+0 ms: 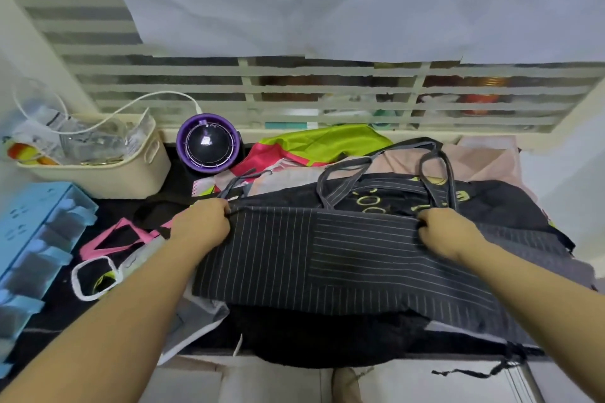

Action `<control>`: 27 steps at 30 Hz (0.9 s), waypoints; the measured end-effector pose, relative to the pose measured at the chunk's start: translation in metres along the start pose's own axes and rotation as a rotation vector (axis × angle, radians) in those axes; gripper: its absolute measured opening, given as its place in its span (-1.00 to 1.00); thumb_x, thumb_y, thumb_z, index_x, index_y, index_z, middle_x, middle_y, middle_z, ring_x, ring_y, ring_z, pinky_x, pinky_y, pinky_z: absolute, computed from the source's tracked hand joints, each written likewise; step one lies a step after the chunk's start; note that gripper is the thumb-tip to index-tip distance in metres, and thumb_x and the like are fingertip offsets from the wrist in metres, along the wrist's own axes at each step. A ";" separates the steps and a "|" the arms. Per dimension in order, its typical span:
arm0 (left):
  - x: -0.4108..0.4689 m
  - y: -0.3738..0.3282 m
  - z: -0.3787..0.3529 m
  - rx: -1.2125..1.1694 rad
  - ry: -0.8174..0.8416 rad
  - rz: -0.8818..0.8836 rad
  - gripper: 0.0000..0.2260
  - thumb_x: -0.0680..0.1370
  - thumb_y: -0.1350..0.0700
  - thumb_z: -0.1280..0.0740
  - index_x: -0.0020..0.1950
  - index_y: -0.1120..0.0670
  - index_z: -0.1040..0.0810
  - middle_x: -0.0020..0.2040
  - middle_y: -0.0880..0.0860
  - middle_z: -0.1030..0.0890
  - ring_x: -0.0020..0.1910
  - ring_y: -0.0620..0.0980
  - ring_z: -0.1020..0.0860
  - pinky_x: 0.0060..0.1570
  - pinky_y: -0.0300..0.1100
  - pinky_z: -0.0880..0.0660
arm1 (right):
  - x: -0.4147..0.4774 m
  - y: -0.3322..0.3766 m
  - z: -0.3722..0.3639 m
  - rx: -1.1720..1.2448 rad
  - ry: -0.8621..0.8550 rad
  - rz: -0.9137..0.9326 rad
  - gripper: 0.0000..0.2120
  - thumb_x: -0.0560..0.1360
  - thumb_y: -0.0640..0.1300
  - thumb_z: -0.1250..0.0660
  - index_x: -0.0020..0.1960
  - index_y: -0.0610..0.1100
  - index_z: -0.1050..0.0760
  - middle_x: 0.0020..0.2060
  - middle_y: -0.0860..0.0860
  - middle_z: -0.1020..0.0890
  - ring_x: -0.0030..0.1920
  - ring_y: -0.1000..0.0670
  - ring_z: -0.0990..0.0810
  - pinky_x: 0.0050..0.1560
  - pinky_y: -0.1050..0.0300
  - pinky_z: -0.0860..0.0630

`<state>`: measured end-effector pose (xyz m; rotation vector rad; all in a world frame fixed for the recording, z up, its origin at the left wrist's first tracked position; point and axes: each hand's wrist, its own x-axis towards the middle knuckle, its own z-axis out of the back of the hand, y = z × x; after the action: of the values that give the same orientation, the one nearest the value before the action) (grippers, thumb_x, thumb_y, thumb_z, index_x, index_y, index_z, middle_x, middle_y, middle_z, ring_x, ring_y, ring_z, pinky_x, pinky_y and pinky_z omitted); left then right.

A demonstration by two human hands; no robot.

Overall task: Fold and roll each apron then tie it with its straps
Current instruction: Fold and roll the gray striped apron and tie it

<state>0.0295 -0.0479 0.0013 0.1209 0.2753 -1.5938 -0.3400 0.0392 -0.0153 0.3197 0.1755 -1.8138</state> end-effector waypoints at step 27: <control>0.004 -0.126 -0.130 0.147 0.127 -0.549 -0.29 0.37 -0.32 0.46 0.51 -0.17 0.30 0.55 -0.06 0.30 0.45 -0.05 0.39 0.42 0.18 0.33 | 0.023 -0.078 -0.054 0.051 -0.425 0.038 -0.58 0.49 0.29 -0.10 -0.19 -0.03 -0.48 -0.44 0.09 -0.47 -0.29 -0.07 -0.51 0.03 0.01 -0.25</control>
<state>-0.1085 -0.0171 -0.1123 0.2786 0.3056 -2.1569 -0.4142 0.0539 -0.0773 -0.0308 -0.1737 -1.8073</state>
